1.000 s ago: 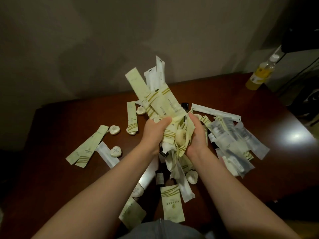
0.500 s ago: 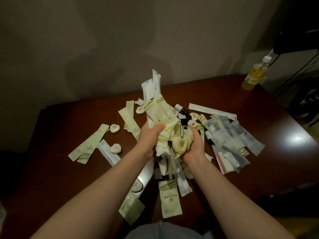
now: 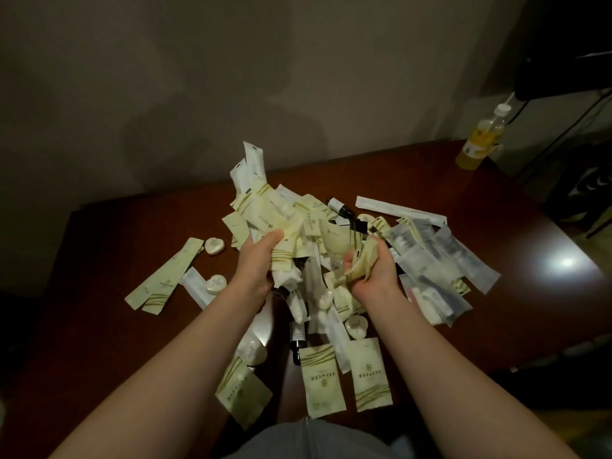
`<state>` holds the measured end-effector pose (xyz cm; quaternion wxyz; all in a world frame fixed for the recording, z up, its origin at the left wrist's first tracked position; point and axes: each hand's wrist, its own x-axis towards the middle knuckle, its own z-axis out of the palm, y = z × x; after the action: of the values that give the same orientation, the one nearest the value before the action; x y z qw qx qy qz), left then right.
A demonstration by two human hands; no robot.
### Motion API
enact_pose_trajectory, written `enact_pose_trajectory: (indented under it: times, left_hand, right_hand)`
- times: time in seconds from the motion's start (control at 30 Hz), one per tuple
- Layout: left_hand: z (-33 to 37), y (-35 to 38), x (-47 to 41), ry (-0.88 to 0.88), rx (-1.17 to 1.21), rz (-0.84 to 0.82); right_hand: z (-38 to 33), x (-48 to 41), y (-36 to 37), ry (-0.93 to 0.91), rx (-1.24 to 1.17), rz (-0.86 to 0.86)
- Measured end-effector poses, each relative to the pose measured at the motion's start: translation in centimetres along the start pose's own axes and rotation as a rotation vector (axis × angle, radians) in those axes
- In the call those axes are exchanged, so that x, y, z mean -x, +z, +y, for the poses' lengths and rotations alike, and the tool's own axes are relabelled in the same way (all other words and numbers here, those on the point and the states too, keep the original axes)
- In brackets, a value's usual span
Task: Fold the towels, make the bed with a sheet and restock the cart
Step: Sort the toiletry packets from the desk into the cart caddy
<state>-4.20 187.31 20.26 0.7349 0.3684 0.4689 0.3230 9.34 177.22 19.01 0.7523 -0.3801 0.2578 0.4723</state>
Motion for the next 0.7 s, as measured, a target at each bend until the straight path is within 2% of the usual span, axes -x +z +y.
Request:
enact_pose_trajectory:
  times: [0.33,0.5,0.7]
  left_hand:
    - [-2.2,-1.3,0.3,-0.04,-0.044,0.056]
    - [-4.1,-0.7,2.0,-0.075,-0.074,0.047]
    - [-4.1,-0.3,6.0,-0.008,-0.082,-0.021]
  right_hand:
    - [-1.7,0.6,-4.8,-0.06,0.019,0.051]
    - [-1.3,3.0,-5.7,-0.048,0.002,-0.004]
    - [-1.3,6.5,-4.6,-0.145,0.036,-0.06]
